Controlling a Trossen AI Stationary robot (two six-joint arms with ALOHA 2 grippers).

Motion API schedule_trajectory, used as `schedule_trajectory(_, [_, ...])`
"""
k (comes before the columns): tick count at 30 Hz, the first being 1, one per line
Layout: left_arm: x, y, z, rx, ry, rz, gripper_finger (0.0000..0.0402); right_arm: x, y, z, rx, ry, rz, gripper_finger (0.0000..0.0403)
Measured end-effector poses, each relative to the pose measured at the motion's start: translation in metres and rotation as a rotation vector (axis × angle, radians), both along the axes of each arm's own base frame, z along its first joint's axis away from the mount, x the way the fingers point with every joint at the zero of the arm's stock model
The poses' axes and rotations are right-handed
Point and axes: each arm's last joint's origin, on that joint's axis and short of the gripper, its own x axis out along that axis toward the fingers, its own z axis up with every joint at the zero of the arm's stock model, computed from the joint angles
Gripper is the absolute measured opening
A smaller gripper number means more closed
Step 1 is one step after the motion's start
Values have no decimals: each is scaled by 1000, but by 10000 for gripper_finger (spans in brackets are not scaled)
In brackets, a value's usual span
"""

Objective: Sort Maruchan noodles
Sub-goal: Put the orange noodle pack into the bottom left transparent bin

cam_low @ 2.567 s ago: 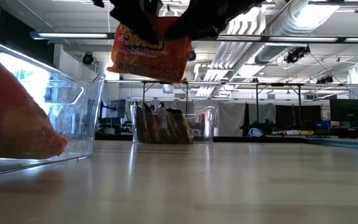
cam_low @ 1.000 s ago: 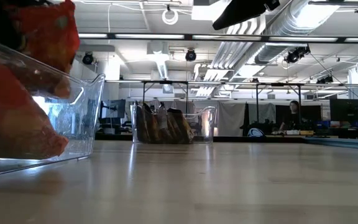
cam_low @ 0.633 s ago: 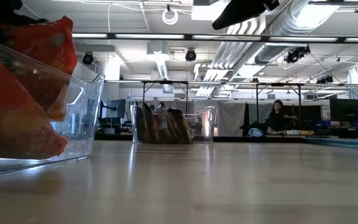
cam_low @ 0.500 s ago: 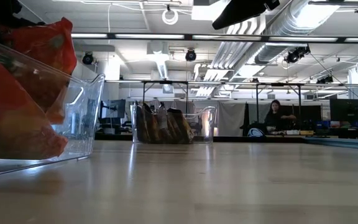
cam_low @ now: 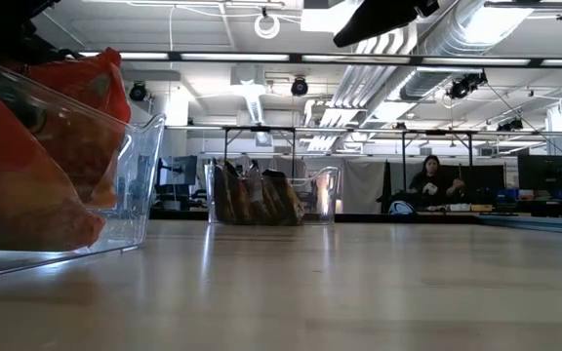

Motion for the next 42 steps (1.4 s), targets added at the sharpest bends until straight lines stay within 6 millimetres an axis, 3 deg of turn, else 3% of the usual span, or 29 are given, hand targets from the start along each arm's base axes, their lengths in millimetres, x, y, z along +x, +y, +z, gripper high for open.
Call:
schedule_trajectory(17, [-1, -2, -1, -74, 45, -24, 140, -1, 0, -1, -5, 14, -1, 107])
schedule_trajectory(42, [-2, -9, 1, -276, 131, -103, 143, -1, 0, -2, 10, 33, 27, 107])
